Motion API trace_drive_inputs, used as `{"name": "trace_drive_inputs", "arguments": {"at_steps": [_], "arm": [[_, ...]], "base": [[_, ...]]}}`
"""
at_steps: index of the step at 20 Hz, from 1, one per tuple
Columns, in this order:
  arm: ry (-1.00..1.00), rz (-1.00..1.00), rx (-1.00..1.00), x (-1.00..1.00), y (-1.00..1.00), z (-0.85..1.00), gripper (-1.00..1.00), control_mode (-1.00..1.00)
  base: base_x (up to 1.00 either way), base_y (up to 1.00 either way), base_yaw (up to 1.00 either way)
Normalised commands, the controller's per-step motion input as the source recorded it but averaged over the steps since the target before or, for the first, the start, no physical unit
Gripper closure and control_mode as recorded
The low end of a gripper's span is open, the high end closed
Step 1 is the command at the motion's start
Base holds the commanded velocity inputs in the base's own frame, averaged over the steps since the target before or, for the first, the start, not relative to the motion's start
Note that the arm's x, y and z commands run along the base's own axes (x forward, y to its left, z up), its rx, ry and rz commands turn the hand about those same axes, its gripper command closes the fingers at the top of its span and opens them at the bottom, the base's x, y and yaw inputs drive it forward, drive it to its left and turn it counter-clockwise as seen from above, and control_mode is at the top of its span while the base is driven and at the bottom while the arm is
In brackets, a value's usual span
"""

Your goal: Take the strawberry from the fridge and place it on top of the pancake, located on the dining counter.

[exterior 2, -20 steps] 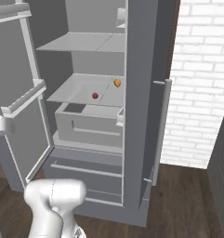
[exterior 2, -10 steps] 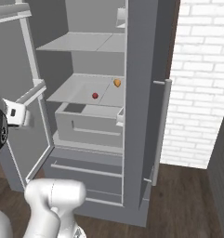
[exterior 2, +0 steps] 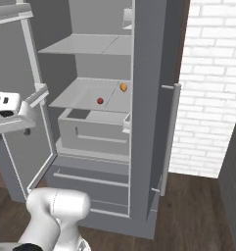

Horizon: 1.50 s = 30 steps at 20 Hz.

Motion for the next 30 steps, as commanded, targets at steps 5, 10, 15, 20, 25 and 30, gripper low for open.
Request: {"name": "trace_drive_inputs", "arguments": {"at_steps": [5,10,15,20,25,30], "arm": [[-0.07,0.00,0.15,-0.09,-0.79,0.00,-1.00,-1.00],[-0.14,0.00,0.07,0.00,-0.17,0.00,-1.00,-1.00],[-0.19,-0.10,0.00,0.10,0.00,-0.04,-1.00,-1.00],[-0.14,-0.07,0.06,-0.01,-0.04,-0.04,-1.00,-1.00],[-0.13,-0.03,0.16,-0.02,-0.02,-0.09,-1.00,-1.00],[-0.02,-0.01,0.03,0.00,0.00,0.00,-1.00,1.00]], "base": [[0.00,0.00,0.00],[0.00,0.00,0.00],[0.00,0.00,0.00],[0.00,0.00,0.00],[0.00,0.00,0.00],[0.09,0.14,-0.03]]}}
